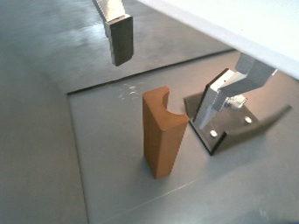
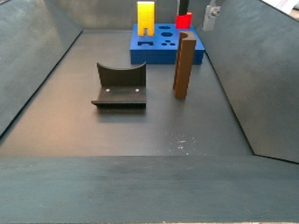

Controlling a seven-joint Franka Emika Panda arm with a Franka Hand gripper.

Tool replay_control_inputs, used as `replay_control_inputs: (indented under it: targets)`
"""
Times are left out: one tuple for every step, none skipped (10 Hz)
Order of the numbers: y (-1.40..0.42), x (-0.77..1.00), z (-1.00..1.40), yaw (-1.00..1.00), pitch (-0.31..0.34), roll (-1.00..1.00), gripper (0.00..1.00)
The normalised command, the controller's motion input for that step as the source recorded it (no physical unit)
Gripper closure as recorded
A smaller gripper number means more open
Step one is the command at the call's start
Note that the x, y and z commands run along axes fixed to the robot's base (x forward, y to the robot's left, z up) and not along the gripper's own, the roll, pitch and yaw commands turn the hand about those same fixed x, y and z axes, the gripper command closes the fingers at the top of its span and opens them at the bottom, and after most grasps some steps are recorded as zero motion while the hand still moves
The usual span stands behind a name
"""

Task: Pick up the arch object. Move up. Rotate the arch object. Move to above the board. Insert the arch object.
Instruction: Rotate the arch object.

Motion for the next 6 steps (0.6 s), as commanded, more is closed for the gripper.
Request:
replay_control_inputs:
  targets:
    - [0.01,0.04,-0.03,-1.00,0.031,0.01,0.00]
    - [0.01,0.04,-0.03,-1.00,0.037,0.01,0.00]
    - [0.01,0.04,-0.03,-0.98,0.043,0.02,0.00]
    - [0.01,0.04,-0.03,-0.56,0.042,0.02,0.00]
    - [0.01,0.04,-0.03,-0.42,0.042,0.02,0.00]
    - [0.01,0.04,-0.03,-0.24,0.042,0.02,0.00]
